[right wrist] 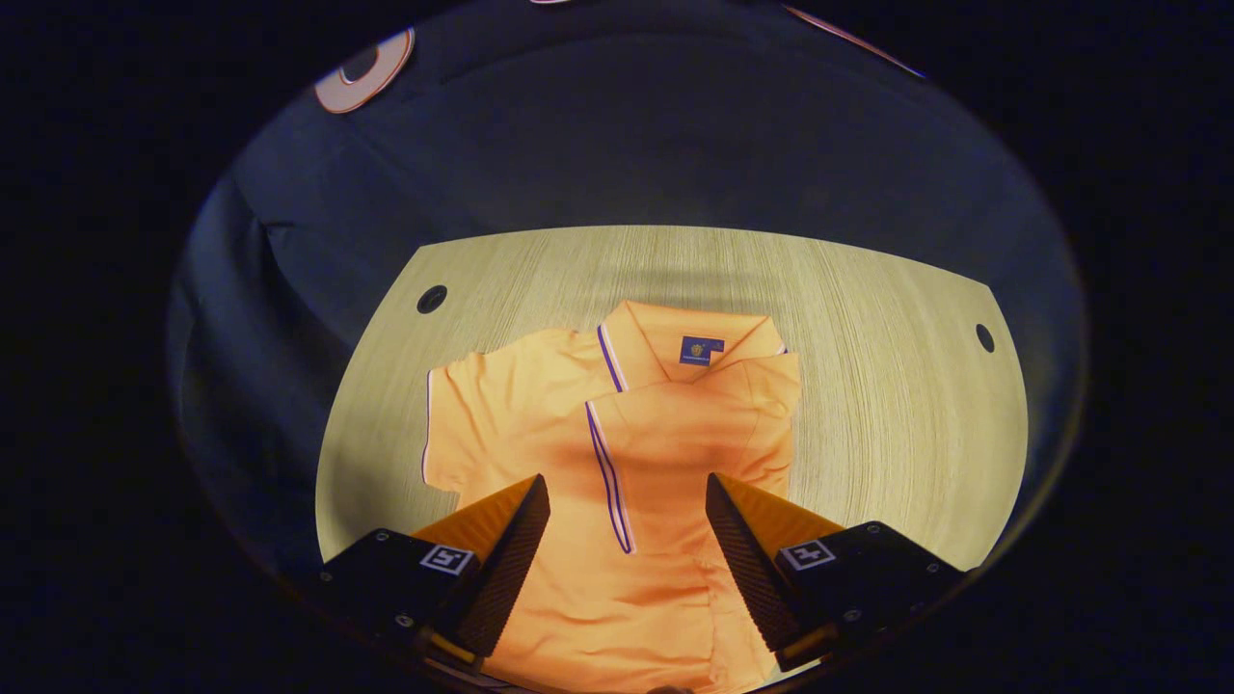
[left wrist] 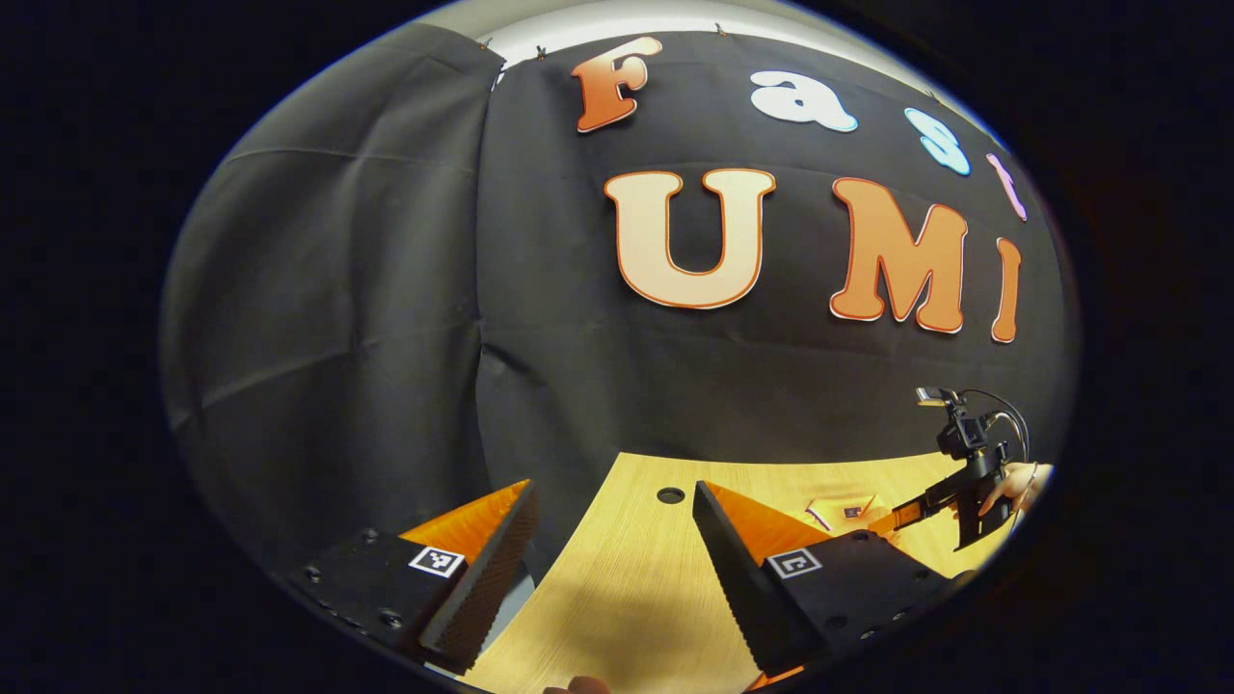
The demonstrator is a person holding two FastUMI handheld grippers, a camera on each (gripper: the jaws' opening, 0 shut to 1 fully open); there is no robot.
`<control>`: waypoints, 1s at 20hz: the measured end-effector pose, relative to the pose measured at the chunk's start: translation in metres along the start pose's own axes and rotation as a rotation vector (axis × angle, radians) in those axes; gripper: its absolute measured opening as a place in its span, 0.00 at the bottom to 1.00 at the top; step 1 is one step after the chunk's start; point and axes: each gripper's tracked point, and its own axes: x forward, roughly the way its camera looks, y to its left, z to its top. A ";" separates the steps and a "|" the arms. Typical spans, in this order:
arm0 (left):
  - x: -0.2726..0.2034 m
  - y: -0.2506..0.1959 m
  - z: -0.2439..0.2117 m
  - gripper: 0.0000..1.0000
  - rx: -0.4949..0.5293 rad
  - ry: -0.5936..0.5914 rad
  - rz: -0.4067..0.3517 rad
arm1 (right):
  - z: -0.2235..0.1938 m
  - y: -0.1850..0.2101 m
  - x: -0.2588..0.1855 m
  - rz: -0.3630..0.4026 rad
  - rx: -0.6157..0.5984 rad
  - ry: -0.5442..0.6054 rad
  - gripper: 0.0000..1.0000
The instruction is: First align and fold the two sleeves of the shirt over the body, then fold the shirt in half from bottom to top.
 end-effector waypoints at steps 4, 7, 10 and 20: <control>0.013 -0.022 0.006 0.98 0.007 0.004 -0.033 | 0.009 -0.022 -0.017 -0.035 0.012 -0.064 1.00; 0.027 -0.052 0.011 0.98 -0.011 0.020 -0.092 | 0.016 -0.040 -0.037 -0.049 0.029 -0.130 1.00; 0.044 -0.082 0.012 0.98 0.001 0.047 -0.130 | 0.020 -0.057 -0.053 -0.054 0.049 -0.193 1.00; 0.119 -0.183 -0.025 0.98 0.056 0.239 -0.286 | 0.017 -0.116 -0.118 -0.051 0.068 -0.351 0.99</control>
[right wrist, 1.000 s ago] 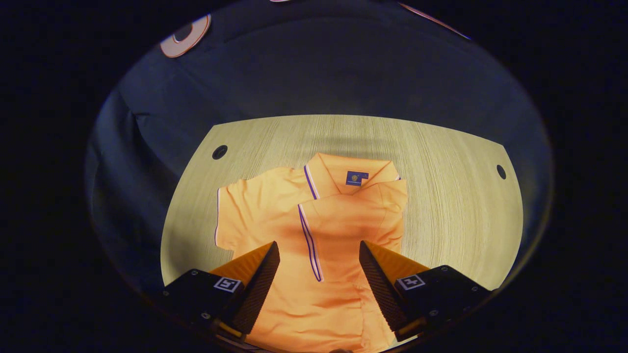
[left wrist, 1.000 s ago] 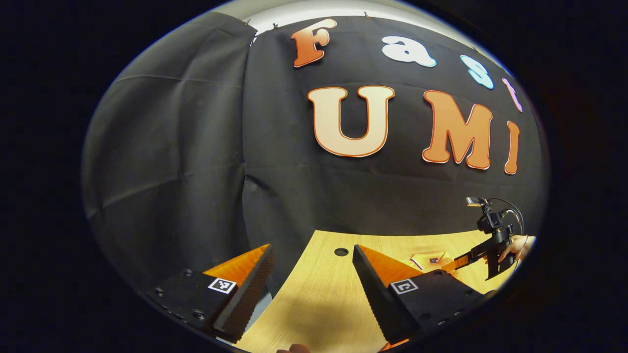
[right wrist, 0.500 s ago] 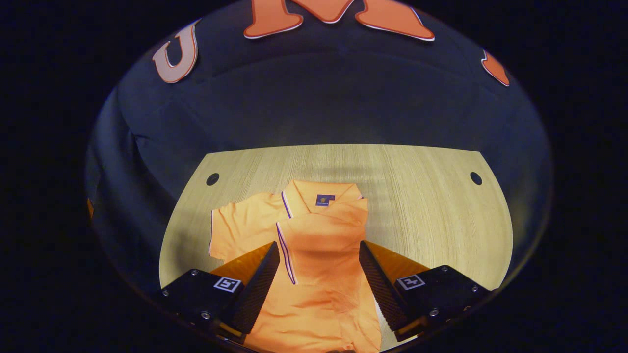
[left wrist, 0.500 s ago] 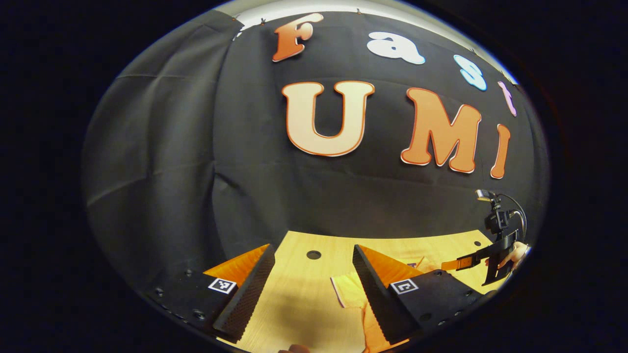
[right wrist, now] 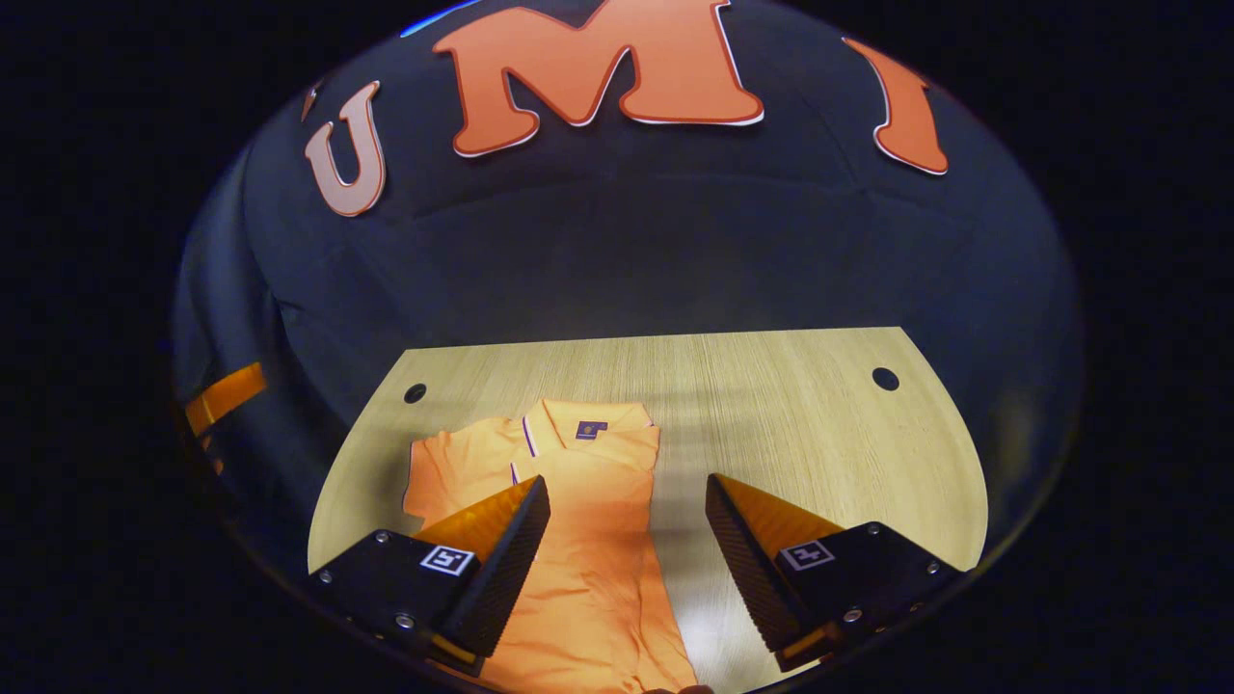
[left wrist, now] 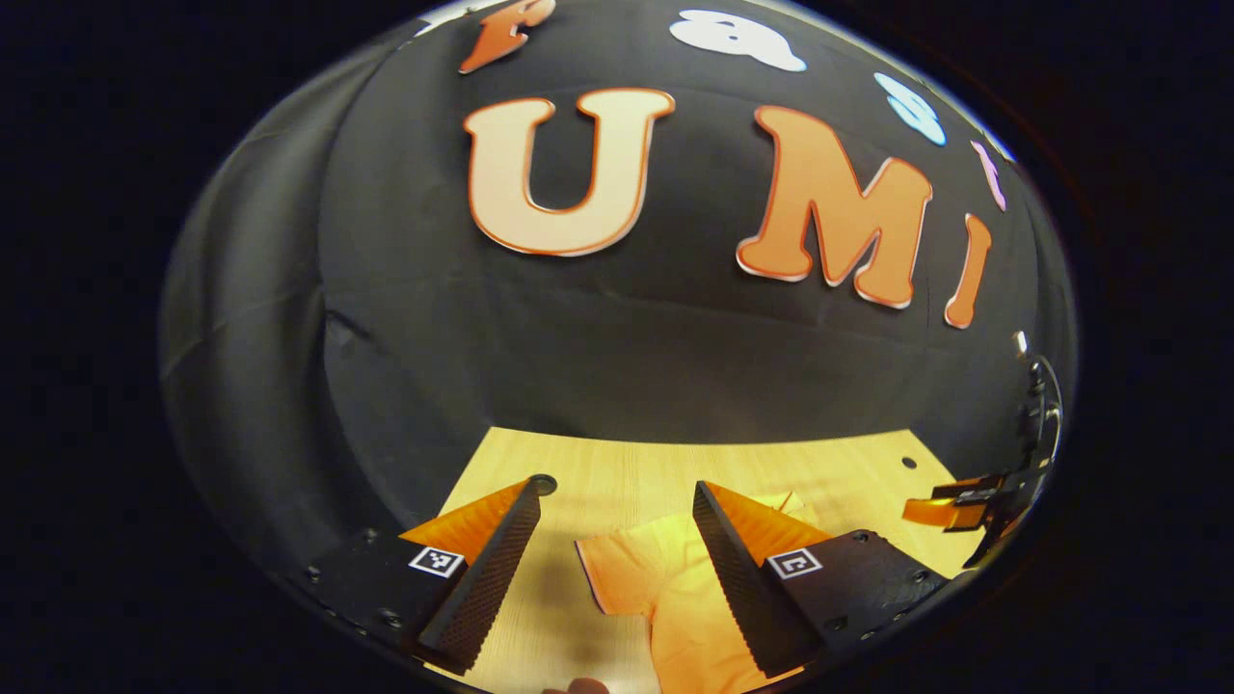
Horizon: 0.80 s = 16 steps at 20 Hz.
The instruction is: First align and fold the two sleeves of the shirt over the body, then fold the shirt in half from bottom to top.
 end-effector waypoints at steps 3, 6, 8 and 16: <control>0.036 -0.010 -0.032 0.98 -0.021 0.154 -0.048 | -0.002 -0.016 -0.016 0.012 0.019 -0.004 0.99; 0.074 -0.001 -0.072 0.98 -0.051 0.298 -0.023 | -0.012 -0.030 -0.024 0.032 0.060 0.014 0.99; 0.095 0.007 -0.108 0.98 -0.066 0.422 0.006 | -0.020 -0.037 -0.027 0.048 0.098 0.041 0.99; 0.153 0.051 -0.223 0.99 -0.091 0.731 0.127 | -0.052 -0.043 -0.027 0.120 0.199 0.130 0.99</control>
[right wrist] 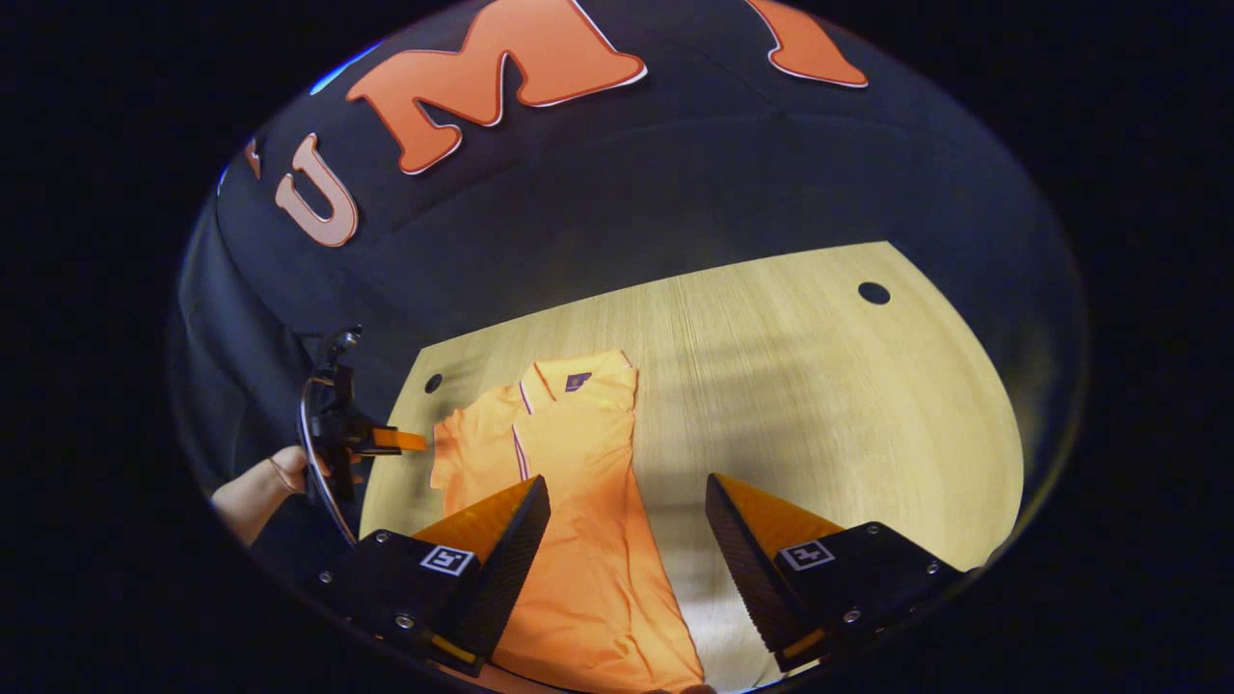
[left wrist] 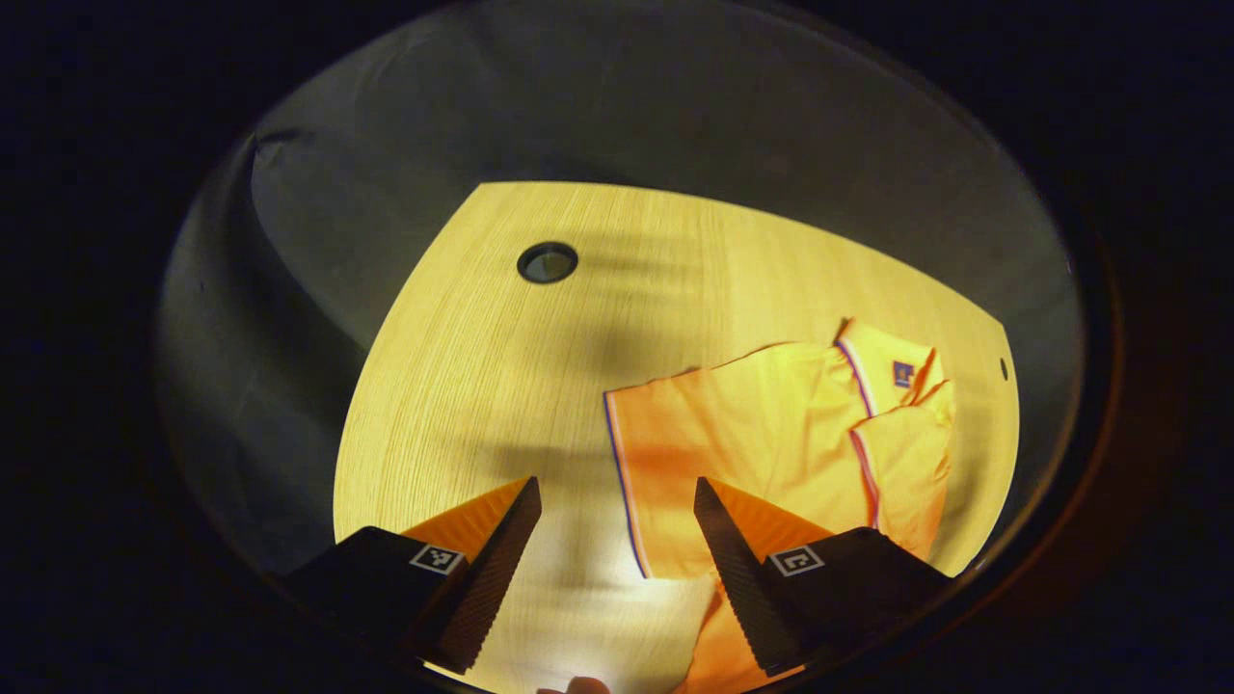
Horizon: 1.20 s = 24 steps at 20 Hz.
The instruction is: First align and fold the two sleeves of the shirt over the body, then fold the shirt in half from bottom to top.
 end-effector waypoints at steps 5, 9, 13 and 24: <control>0.031 -0.005 -0.018 0.99 0.027 0.096 0.045 | -0.009 0.002 -0.001 0.020 0.014 0.019 0.99; 0.036 -0.007 -0.015 0.98 0.051 0.106 0.047 | -0.009 -0.002 -0.003 0.005 0.007 0.010 0.99; 0.035 -0.012 -0.018 0.95 -0.001 0.104 0.011 | -0.015 0.003 -0.003 0.033 0.048 0.025 0.99; 0.033 -0.017 -0.019 0.02 -0.046 0.068 -0.013 | -0.015 0.007 -0.011 0.030 0.023 0.002 0.99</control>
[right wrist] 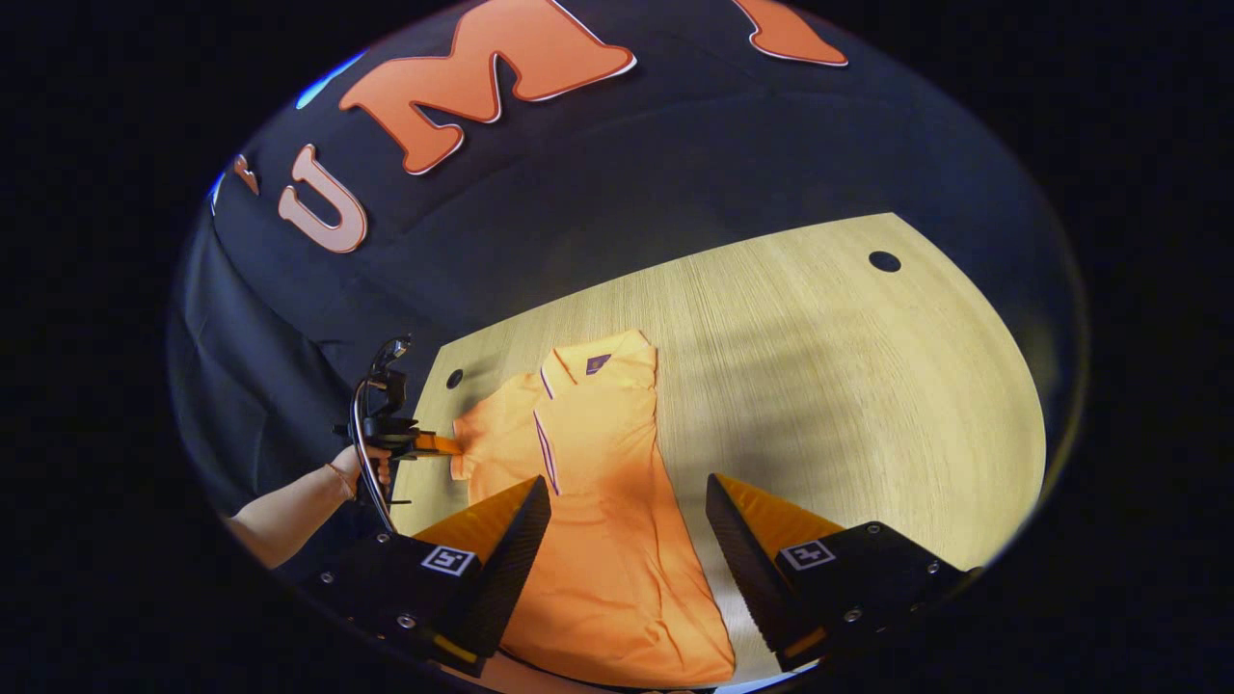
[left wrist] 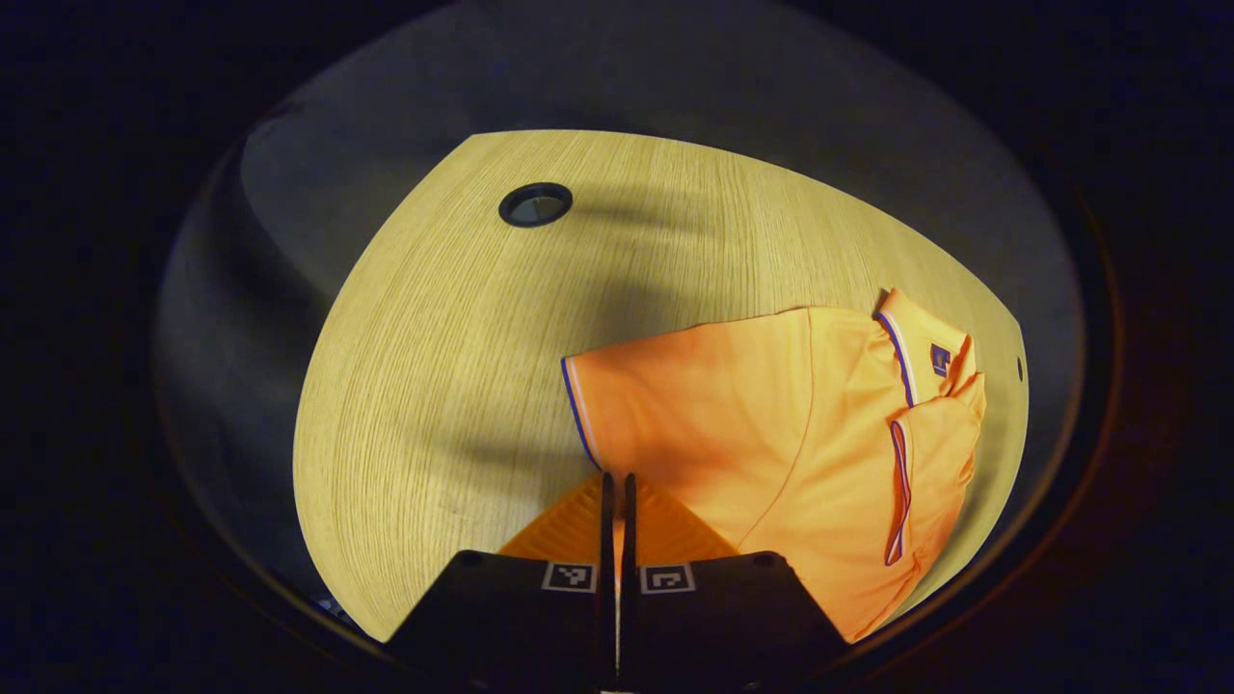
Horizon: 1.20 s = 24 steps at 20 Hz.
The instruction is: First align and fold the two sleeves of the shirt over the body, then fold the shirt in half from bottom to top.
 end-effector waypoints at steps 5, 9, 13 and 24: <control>-0.026 -0.013 0.010 0.02 0.035 -0.044 0.031 | 0.014 -0.009 -0.014 -0.037 -0.050 -0.071 0.99; -0.059 -0.030 0.019 0.01 0.116 -0.073 0.068 | 0.026 -0.012 -0.030 -0.051 -0.108 -0.149 0.99; -0.088 -0.058 0.028 0.01 0.198 -0.108 0.098 | 0.037 -0.014 -0.047 -0.056 -0.164 -0.205 0.99; -0.105 -0.223 0.007 0.01 0.418 -0.116 -0.014 | 0.042 -0.045 -0.081 -0.069 -0.161 -0.261 0.99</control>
